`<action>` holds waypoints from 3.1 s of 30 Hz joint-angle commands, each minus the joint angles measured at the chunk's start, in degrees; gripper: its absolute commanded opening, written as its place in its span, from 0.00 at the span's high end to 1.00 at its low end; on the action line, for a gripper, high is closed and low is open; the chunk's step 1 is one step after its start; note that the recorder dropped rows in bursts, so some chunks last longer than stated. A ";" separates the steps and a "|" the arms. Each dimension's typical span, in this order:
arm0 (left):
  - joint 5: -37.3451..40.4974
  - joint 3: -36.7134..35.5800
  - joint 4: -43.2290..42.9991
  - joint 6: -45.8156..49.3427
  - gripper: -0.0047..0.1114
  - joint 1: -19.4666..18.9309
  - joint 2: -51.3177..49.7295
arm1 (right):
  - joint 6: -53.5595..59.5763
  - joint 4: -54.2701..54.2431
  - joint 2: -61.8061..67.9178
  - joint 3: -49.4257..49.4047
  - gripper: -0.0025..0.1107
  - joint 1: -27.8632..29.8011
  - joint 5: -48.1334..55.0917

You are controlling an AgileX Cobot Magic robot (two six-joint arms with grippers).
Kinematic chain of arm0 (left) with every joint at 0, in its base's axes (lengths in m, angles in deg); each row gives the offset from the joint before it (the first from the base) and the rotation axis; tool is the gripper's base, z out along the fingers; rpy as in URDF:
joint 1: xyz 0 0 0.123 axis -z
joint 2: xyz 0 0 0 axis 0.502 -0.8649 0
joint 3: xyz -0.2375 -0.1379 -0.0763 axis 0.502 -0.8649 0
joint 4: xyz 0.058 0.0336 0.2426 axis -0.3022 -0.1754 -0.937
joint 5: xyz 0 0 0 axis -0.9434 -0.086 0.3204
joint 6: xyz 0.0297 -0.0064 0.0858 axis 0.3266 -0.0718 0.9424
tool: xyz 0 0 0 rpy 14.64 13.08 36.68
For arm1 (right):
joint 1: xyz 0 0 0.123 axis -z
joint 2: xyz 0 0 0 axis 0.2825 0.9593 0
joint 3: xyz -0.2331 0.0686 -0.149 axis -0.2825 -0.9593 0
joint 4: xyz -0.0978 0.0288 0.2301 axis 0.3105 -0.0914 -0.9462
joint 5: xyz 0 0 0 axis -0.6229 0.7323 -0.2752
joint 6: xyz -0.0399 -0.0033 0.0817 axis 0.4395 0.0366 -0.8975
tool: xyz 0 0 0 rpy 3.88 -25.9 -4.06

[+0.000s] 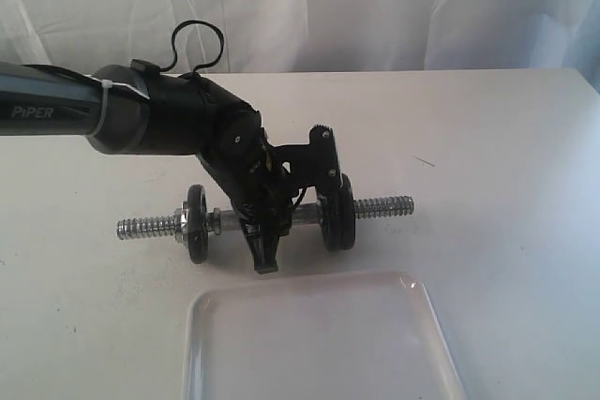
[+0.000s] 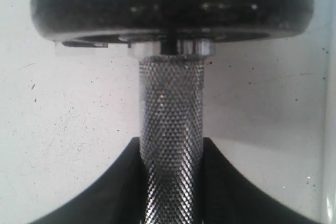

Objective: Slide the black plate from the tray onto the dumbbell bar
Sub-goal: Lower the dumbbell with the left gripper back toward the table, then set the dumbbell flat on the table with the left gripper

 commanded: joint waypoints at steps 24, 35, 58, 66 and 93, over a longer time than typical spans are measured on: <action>-28.87 2.72 0.38 -2.27 0.61 -0.15 2.40 | 1.09 1.05 -0.29 -0.19 0.98 0.37 -0.20; -34.20 6.26 11.84 4.85 0.96 -12.47 -10.77 | 1.90 4.12 -1.08 -0.19 0.98 -0.37 -0.20; -31.50 6.26 6.18 0.97 0.96 -9.35 -14.35 | 1.25 7.13 -1.19 -0.19 0.98 -3.96 -0.20; -27.94 6.26 6.18 0.66 0.96 -8.99 -14.35 | 1.25 7.13 -1.19 -0.19 0.98 -3.96 -0.20; -22.09 6.26 6.18 0.98 0.96 -5.11 -14.35 | 1.25 6.91 -1.30 -0.19 0.98 -3.96 -0.20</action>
